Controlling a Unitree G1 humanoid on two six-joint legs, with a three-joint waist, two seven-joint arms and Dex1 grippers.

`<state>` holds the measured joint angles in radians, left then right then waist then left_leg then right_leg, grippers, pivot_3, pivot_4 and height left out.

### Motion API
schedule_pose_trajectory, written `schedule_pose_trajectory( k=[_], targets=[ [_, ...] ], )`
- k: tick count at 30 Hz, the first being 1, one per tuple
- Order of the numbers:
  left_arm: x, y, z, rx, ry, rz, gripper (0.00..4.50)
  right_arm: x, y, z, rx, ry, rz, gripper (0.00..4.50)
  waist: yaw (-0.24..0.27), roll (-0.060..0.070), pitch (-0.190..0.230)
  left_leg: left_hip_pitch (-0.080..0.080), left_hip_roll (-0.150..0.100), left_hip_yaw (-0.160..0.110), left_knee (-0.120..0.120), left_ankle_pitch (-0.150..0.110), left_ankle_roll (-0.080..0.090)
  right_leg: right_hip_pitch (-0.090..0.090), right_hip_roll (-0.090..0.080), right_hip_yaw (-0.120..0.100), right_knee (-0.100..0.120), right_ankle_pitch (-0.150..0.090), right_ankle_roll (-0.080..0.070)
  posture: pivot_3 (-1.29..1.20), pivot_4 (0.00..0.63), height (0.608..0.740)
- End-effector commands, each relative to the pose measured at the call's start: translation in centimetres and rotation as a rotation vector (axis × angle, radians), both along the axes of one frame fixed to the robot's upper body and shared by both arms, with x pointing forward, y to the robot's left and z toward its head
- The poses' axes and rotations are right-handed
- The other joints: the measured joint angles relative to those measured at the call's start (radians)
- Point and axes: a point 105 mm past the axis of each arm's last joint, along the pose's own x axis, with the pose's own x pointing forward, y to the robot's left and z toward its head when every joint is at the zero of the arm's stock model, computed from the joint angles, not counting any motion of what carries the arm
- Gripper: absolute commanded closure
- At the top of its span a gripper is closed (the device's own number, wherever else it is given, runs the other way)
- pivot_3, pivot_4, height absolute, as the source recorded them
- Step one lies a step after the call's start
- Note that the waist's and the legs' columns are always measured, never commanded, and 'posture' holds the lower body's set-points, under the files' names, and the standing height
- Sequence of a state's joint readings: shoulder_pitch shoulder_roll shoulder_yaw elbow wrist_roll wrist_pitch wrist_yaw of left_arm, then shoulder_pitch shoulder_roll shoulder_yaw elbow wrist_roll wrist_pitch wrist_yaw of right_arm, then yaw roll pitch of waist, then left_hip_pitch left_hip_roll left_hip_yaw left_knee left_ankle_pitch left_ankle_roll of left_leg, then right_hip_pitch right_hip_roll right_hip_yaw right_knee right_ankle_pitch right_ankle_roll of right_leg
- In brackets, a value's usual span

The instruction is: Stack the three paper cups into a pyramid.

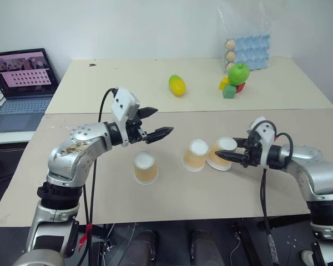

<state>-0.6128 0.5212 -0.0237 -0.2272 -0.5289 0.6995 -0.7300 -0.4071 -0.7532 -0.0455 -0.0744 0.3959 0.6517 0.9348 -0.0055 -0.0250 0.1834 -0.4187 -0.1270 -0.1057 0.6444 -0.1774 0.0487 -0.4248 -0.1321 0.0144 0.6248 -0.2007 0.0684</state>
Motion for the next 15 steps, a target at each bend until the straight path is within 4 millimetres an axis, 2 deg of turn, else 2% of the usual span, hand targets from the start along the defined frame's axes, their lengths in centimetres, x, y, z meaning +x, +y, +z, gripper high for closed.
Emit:
schedule_pose_trajectory(
  k=[1,9,15],
  targets=[
    [-0.3,0.0,1.4,0.004,-0.066,-0.004,0.0,0.0,0.3,0.9,0.002,-0.038,0.009,0.12,0.0,0.0,0.0,0.0,0.0,0.0,0.0,0.0,0.0,0.0,0.0,0.0,0.0,0.0,0.0,0.0,0.15,0.74],
    [-0.2,0.1,1.4,0.009,-0.068,-0.006,0.0,-1.0,1.0,1.7,0.037,-0.014,0.051,0.12,0.0,0.0,0.0,0.0,0.0,0.0,0.0,0.0,0.0,0.0,0.0,0.0,0.0,0.0,0.0,0.0,0.15,0.74],
    [-0.1,0.0,1.3,0.013,-0.067,-0.007,0.0,-3.3,-0.8,2.8,0.008,0.037,0.081,0.12,0.01,0.0,0.0,0.0,0.0,0.0,0.0,0.0,0.0,0.0,0.0,0.0,0.0,0.0,0.0,0.0,0.15,0.74]
  ],
)
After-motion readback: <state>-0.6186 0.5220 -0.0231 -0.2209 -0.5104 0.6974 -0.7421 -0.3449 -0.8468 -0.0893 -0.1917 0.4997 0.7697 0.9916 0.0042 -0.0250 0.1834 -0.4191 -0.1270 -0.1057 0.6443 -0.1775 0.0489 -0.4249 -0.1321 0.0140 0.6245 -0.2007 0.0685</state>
